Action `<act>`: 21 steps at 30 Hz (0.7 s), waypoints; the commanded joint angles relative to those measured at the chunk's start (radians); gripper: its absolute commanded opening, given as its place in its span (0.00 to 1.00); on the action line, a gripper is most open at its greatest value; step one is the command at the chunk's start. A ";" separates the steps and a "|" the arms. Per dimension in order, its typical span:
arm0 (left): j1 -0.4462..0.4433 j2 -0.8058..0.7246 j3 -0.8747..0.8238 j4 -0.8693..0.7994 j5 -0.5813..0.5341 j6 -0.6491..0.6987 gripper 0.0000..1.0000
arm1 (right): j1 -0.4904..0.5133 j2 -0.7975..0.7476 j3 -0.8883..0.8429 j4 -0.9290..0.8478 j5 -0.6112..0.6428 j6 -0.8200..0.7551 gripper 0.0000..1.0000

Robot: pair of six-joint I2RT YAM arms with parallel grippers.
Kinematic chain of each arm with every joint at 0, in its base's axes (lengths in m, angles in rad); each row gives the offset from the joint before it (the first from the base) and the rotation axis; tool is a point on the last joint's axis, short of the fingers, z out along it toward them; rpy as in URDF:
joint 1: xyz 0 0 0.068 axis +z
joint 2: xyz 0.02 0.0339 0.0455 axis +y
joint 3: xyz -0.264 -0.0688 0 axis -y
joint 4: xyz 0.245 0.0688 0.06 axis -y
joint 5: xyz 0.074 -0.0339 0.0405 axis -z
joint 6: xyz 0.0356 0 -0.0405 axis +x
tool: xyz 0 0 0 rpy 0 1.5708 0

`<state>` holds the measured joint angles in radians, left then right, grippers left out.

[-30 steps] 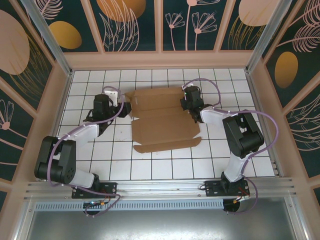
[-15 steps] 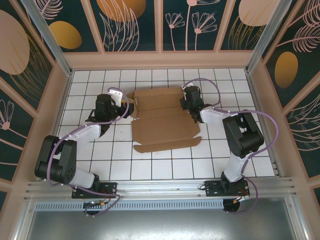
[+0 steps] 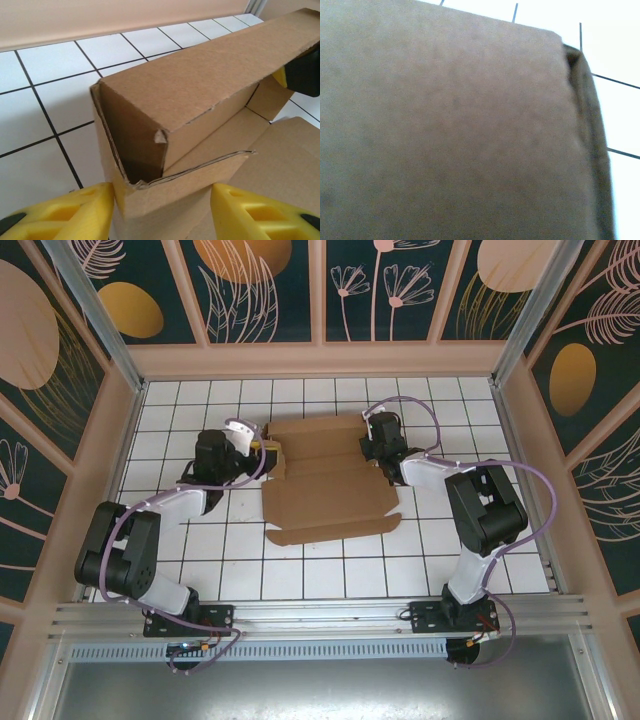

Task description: Fold the paper box

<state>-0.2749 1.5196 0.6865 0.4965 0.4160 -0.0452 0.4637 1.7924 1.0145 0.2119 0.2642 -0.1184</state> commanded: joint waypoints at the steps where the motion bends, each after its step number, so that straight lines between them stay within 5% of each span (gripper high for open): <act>1: -0.016 0.016 -0.016 0.020 -0.022 -0.003 0.52 | 0.014 0.045 0.004 -0.097 -0.003 -0.052 0.00; 11: -0.057 0.049 0.001 -0.001 -0.251 -0.054 0.59 | 0.019 0.047 0.001 -0.103 0.004 -0.045 0.00; 21: -0.056 0.082 0.043 -0.009 -0.286 -0.079 0.65 | 0.026 0.040 -0.007 -0.098 0.013 -0.047 0.00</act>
<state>-0.3332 1.5726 0.6922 0.4919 0.1581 -0.1020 0.4694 1.8000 1.0237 0.2123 0.2657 -0.1184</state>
